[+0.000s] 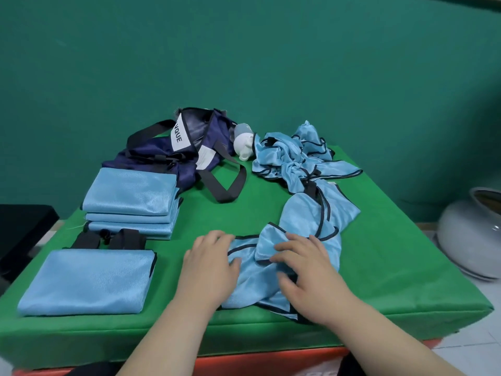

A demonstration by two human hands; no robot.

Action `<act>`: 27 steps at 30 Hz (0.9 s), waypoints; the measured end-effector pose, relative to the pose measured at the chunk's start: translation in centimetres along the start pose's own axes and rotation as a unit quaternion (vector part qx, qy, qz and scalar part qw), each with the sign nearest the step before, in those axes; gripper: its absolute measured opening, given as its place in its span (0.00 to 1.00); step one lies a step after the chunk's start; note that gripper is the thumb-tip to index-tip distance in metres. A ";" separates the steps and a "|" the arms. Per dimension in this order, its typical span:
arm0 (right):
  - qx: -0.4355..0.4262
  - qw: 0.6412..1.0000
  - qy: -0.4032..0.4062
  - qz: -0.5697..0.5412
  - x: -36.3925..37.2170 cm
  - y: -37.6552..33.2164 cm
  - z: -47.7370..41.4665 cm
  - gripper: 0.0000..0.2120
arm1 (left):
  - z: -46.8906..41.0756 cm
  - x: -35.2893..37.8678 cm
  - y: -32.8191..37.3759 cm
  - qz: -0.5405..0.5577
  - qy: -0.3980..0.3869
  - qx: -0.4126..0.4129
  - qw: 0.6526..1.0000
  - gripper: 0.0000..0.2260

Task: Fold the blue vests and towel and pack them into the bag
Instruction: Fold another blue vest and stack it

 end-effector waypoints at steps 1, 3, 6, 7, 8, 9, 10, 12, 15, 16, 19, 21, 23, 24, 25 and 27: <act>-0.003 0.999 -0.032 0.001 0.7 -0.3 -1.0 0.19 | -0.9 0.3 0.1 -0.003 -0.017 -0.007 1.000 0.23; -0.001 0.994 -0.107 0.015 2.1 -0.6 -2.6 0.21 | -2.5 1.5 0.0 -0.009 -0.058 -0.022 0.998 0.25; 0.014 0.979 -0.192 0.058 3.1 0.4 -3.7 0.20 | -3.5 3.0 -0.4 -0.068 -0.087 -0.017 0.994 0.22; 0.018 0.973 -0.215 0.083 3.2 1.0 -3.8 0.19 | -3.7 3.1 -0.5 -0.064 -0.087 -0.018 0.994 0.20; 0.023 0.966 -0.235 0.109 3.2 1.7 -3.7 0.18 | -3.9 3.1 -0.7 -0.051 -0.089 -0.019 0.995 0.17; 0.031 0.959 -0.250 0.131 3.0 2.5 -3.5 0.17 | -4.1 3.0 -0.7 -0.038 -0.090 -0.018 0.995 0.14; 0.044 0.954 -0.257 0.144 2.7 3.2 -3.3 0.17 | -4.2 2.9 -0.7 -0.023 -0.090 -0.016 0.995 0.11; 0.071 0.952 -0.252 0.156 1.7 4.2 -2.9 0.18 | -4.5 2.2 -0.8 0.023 -0.084 -0.022 0.996 0.07; 0.108 0.945 -0.247 0.187 0.2 5.3 -2.4 0.21 | -4.8 0.5 -0.7 0.067 -0.061 -0.034 0.995 0.08; 0.120 0.941 -0.249 0.195 -0.1 5.4 -2.3 0.22 | -4.8 -0.1 -0.7 0.078 -0.054 -0.038 0.995 0.09; 0.144 0.926 -0.255 0.240 -1.2 5.4 -2.6 0.22 | -4.9 -1.7 -0.6 0.117 -0.048 -0.051 0.991 0.10; 0.163 0.917 -0.246 0.267 -1.8 5.5 -3.3 0.21 | -4.7 -2.5 -0.6 0.131 -0.047 -0.053 0.989 0.10; 0.175 0.922 -0.215 0.270 -2.3 5.4 -4.5 0.21 | -4.4 -3.1 -0.5 0.141 -0.044 -0.046 0.988 0.10; 0.162 0.930 -0.198 0.263 -2.2 5.1 -5.3 0.21 | -4.3 -3.3 -0.4 0.144 -0.044 -0.039 0.988 0.11; 0.140 0.943 -0.187 0.239 -1.7 4.6 -6.2 0.22 | -4.2 -3.5 -0.3 0.148 -0.045 -0.033 0.987 0.11; 0.090 0.970 -0.175 0.141 -0.2 3.4 -8.1 0.24 | -4.1 -3.8 -0.2 0.162 -0.044 -0.025 0.986 0.12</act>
Point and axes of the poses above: each hand's wrist, its own z-axis away from the middle knuckle, its own x-axis out of the palm, y = z × x, the point moved 10 cm from there along -z, towards the middle knuckle, and after that the axes turned 12 degrees about -x, right-handed, at the moved point
